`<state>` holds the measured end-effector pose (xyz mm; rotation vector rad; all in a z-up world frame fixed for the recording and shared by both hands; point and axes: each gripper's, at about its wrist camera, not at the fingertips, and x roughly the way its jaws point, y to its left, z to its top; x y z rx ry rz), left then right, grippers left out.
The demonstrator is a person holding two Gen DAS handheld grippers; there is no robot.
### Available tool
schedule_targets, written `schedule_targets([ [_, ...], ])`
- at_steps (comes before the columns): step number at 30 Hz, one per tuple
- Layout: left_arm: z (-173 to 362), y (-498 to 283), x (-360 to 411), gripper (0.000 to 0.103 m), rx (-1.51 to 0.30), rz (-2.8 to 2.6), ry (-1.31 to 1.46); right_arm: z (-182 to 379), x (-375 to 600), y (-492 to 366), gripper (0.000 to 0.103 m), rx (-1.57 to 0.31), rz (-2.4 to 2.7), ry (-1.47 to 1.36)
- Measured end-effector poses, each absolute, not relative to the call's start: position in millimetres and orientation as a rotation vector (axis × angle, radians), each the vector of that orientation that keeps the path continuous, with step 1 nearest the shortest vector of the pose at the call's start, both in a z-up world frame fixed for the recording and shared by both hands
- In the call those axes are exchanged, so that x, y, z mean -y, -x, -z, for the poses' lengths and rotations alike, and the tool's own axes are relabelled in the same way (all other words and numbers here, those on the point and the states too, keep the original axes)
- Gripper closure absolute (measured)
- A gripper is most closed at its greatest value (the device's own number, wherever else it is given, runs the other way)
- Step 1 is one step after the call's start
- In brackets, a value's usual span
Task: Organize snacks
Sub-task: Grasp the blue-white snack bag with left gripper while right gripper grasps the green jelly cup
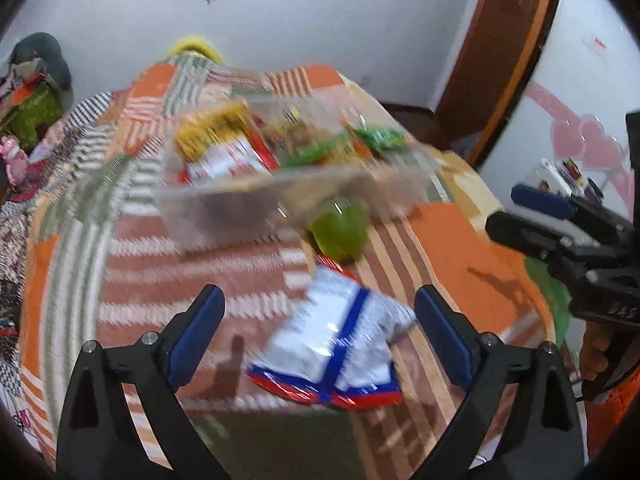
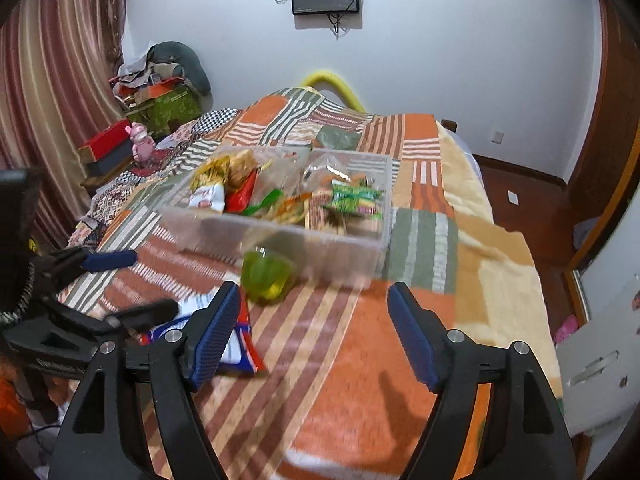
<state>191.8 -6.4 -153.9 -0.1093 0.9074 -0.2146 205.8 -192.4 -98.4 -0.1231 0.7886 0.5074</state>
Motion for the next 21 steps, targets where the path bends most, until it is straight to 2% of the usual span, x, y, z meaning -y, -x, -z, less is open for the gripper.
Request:
schedule_targets([
  [8,204,-202,30,0.006,-1.05,0.231,0.04,108,199,-195,0.03,-0.824,-0.5,0.097],
  [10,206,-200,29,0.006,-1.023,0.219,0.039,112,198,-196,0.03,-0.835,-0.5,0.094],
  [15,199,-196,15,0.029,-0.967,0.236,0.103,124,191,-202,0.03,-0.864,-0.504,0.087],
  [18,193,-196,2,0.035,-0.934,0.205,0.114,130,182,-210,0.03,-0.879,-0.512,0.082],
  [21,188,-194,-13,0.036,-0.915,0.168,0.127,137,169,-221,0.03,-0.903,-0.526,0.069],
])
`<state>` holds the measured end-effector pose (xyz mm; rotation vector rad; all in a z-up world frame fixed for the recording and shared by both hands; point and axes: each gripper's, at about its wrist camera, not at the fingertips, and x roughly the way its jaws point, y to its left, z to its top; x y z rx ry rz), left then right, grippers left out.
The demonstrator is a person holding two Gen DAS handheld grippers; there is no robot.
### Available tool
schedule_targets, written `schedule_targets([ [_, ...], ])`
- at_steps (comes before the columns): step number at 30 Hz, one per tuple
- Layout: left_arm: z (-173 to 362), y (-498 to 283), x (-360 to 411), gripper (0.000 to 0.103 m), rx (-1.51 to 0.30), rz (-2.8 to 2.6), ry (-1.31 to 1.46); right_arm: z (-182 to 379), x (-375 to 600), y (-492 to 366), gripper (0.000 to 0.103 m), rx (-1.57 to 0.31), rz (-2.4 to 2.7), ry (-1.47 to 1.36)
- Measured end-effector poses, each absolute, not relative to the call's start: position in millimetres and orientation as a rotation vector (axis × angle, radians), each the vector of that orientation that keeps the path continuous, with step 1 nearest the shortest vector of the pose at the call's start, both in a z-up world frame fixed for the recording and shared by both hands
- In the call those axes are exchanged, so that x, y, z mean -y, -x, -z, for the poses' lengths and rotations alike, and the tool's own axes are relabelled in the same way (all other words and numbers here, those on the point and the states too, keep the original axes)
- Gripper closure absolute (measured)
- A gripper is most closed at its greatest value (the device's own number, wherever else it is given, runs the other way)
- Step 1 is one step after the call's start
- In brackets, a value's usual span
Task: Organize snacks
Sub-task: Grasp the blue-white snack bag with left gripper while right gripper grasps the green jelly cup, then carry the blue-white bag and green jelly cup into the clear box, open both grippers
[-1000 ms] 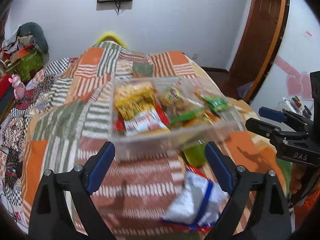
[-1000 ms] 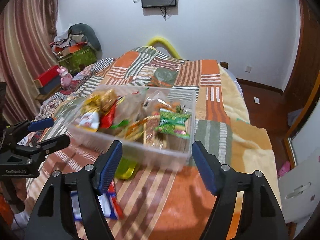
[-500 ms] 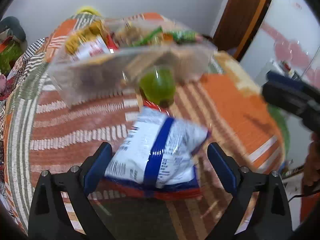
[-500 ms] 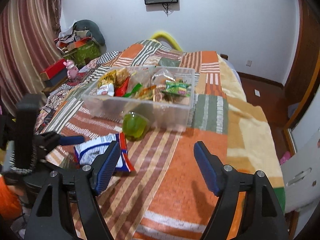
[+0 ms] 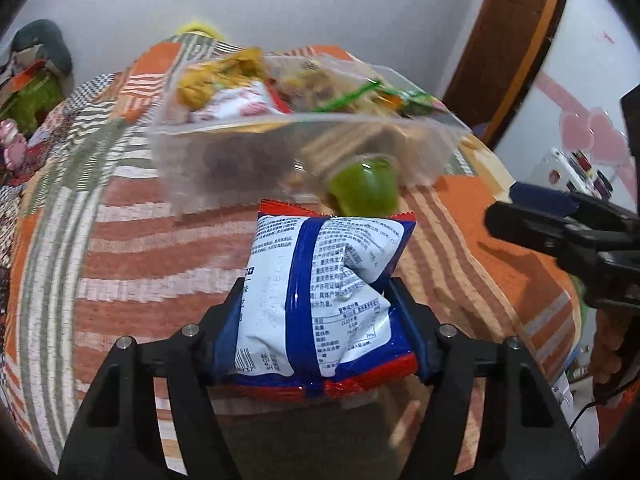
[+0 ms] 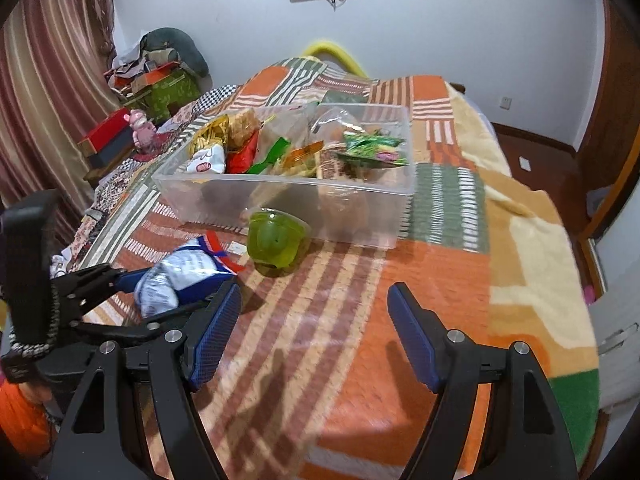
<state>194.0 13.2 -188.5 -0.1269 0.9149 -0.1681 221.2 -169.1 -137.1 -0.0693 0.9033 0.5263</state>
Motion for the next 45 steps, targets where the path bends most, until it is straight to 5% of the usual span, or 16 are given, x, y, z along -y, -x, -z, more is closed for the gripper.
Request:
schedule_targets([
  [8,176,-188,-51,0.036,-0.86,0.097,0.157,157,131,-255,0.031,-0.984,-0.555,0.038],
  [17,170,-192,-65,0.036,-0.829,0.094,0.182,177,111,-266,0.057,-1.062,-0.567,0.061],
  [35,113,-206,-42,0.041,-0.705,0.146,0.191,117,165,-234,0.059,-0.871,-0.589,0.014],
  [40,97,-213,-35,0.048,-0.669,0.151,0.189,96,177,-239,0.059,-0.809,-0.572,-0.016],
  [41,93,-215,-34,0.064,-0.661,0.153,0.187,94,175,-240,0.059,-0.8,-0.568,-0.019],
  [42,89,-218,-32,0.069,-0.664,0.153,0.175,92,176,-242,0.059,-0.793,-0.565,-0.021],
  [45,84,-226,-30,0.069,-0.663,0.158,0.174,86,176,-250,0.059,-0.773,-0.555,-0.03],
])
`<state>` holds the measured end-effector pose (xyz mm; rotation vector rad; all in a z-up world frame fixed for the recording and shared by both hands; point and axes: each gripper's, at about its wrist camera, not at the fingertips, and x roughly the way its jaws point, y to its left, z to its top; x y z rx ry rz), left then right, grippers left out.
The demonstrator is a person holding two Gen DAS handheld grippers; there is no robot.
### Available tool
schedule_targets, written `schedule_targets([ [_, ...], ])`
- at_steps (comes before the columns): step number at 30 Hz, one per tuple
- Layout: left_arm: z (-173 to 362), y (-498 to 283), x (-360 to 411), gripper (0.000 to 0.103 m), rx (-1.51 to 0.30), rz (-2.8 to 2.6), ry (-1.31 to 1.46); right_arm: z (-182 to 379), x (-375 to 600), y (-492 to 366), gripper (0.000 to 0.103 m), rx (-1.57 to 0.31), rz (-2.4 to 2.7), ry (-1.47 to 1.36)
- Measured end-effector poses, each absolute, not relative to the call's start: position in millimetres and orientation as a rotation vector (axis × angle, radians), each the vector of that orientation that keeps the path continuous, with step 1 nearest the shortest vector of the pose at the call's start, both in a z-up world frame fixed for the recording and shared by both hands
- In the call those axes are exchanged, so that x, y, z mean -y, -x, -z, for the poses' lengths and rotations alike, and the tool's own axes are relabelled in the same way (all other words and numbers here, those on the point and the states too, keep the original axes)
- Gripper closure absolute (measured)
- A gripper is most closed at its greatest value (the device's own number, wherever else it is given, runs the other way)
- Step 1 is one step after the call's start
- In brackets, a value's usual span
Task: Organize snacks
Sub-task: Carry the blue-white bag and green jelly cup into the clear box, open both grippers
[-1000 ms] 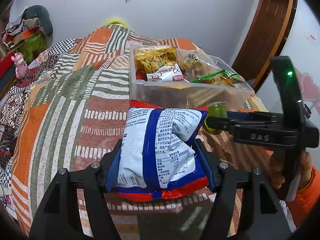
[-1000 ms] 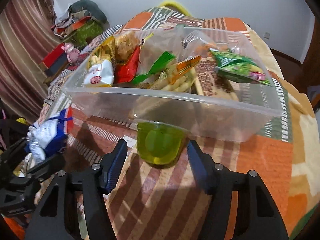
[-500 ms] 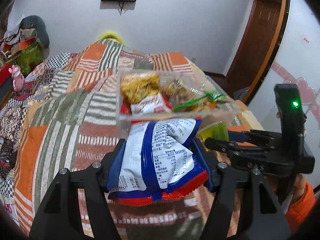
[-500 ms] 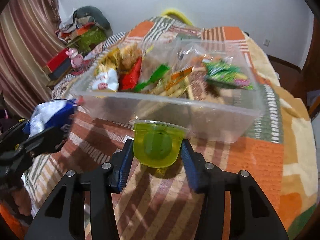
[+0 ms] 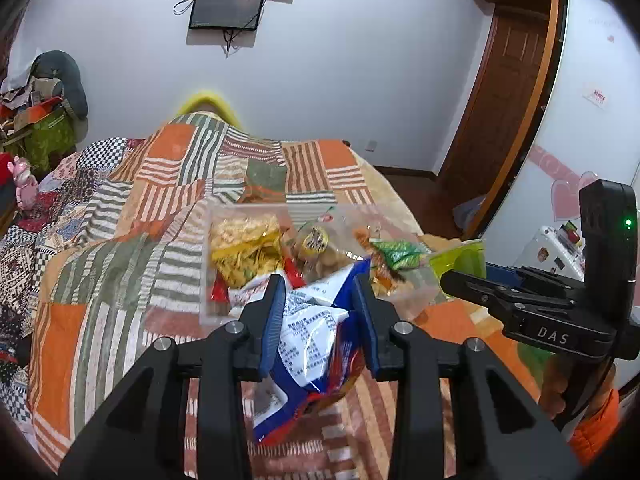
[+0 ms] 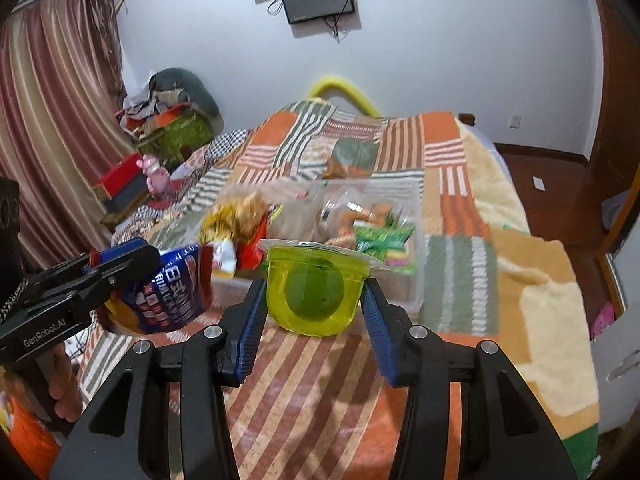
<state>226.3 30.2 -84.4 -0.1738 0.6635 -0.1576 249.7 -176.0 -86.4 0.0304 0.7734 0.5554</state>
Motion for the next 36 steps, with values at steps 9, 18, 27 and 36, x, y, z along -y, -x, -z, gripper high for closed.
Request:
schedule_targets([
  [9,75,-241,-22,0.102,-0.653,0.174,0.125,83,179,-262,0.059,-0.757,-0.549,-0.051],
  [18,124,-219,-6,0.023,-0.792,0.206,0.035,88,191,-260,0.059,-0.774,-0.541,-0.066],
  [27,196,-219,3,0.015,-1.024,0.243,0.075,79,201,-248,0.059,-0.76,-0.535,-0.065],
  [36,194,-214,10,0.036,-0.964,0.248,0.09,78,204,-244,0.059,-0.76,-0.529,-0.058],
])
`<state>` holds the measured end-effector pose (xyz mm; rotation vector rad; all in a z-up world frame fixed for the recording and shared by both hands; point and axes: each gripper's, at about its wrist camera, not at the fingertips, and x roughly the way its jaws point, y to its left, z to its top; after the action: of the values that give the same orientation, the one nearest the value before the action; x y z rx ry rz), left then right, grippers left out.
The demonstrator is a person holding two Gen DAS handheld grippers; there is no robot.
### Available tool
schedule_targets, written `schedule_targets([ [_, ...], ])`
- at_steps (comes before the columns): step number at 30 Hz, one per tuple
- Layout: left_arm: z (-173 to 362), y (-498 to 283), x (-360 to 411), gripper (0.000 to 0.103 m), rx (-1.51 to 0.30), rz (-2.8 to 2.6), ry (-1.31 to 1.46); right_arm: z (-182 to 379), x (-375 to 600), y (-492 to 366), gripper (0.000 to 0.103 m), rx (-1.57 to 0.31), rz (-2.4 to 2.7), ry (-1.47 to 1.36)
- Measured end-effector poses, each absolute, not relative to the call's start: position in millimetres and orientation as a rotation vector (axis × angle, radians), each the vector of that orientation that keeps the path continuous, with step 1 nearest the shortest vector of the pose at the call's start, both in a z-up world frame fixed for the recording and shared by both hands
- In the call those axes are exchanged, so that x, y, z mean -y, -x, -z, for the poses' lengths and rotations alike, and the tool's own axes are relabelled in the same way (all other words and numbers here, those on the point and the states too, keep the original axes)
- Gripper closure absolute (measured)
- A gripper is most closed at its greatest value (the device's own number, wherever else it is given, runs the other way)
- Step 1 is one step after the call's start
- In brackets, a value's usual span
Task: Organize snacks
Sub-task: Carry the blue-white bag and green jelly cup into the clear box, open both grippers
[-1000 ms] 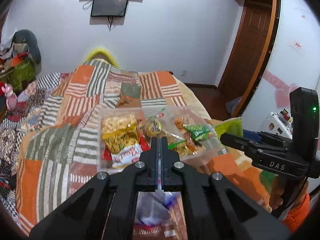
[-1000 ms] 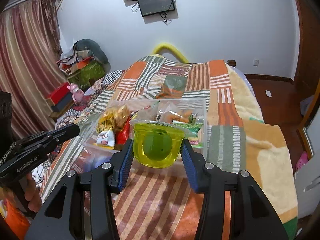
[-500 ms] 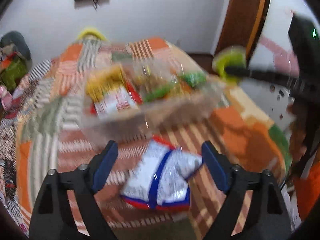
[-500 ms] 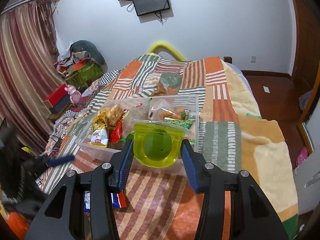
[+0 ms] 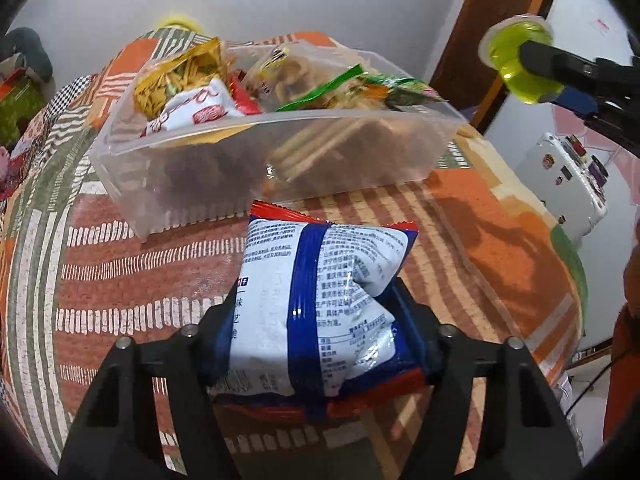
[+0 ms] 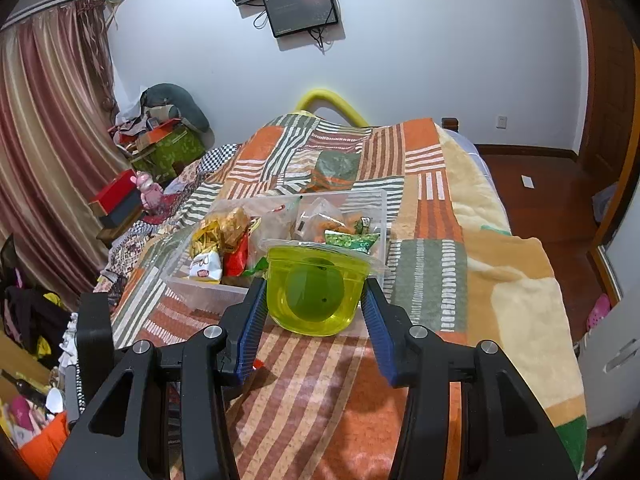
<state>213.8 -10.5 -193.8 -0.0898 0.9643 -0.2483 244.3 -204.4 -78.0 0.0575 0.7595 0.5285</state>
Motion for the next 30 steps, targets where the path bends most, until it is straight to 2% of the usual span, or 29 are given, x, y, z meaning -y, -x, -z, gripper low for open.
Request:
schedule_targets([
  [8,142,-202,2,0.037,-0.836,0.224,0.068,75,203,-249,0.059,-0.743,-0.527,-0.059],
  [14,106,-224,-4,0.037,-0.739,0.178,0.071,73,195,-262,0.059,-0.73,-0.525,-0.059],
  [30,108,-319,-10,0.036,-0.729,0.108,0.056,107,147,-329,0.058,-0.831,-0.521,-0.015],
])
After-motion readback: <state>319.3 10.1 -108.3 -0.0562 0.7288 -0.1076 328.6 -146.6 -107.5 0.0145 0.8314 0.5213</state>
